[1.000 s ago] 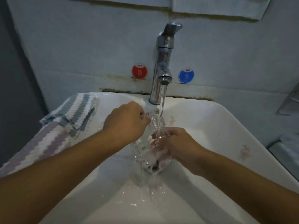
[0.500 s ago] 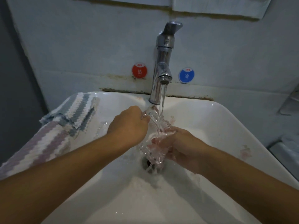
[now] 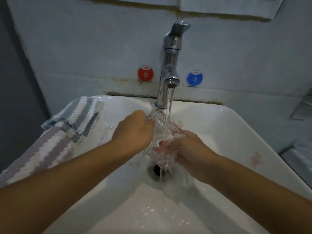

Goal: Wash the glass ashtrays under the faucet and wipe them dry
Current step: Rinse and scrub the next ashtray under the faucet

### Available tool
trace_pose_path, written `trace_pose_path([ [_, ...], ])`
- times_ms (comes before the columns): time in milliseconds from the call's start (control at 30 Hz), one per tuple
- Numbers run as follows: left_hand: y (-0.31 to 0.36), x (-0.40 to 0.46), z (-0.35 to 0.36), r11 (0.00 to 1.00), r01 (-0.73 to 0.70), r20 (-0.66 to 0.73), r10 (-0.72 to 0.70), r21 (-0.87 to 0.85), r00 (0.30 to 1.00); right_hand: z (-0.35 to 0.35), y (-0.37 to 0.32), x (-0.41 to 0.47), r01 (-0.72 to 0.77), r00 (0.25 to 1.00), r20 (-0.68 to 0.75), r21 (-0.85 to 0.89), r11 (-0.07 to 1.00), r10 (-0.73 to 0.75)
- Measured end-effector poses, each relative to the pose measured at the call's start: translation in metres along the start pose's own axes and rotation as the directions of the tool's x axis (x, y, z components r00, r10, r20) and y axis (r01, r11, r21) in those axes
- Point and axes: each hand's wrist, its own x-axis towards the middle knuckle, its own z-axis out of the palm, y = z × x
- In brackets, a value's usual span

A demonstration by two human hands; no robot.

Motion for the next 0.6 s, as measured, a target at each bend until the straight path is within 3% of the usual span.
trace_pose_path([
  [100, -0.001, 0.001, 0.004, 0.993, 0.061, 0.010, -0.061, -0.101, 0.998, -0.001, -0.001, -0.002, -0.117, 0.992, 0.064, 0.159, 0.980, 0.108],
  [200, -0.002, 0.003, 0.005, 0.994, 0.064, -0.019, -0.066, -0.091, 0.998, 0.005, -0.003, -0.010, -0.204, 0.971, 0.125, 0.006, 0.979, 0.201],
  [400, -0.003, 0.004, 0.006, 0.987, 0.061, -0.023, -0.065, -0.150, 0.998, 0.011, -0.001, -0.004, -0.133, 0.990, -0.044, -0.032, 0.991, 0.132],
  [600, -0.002, -0.001, 0.010, 0.941, 0.136, 0.120, -0.103, -0.309, 0.987, 0.001, -0.006, -0.003, 0.045, 0.992, -0.110, -0.111, 0.993, -0.057],
])
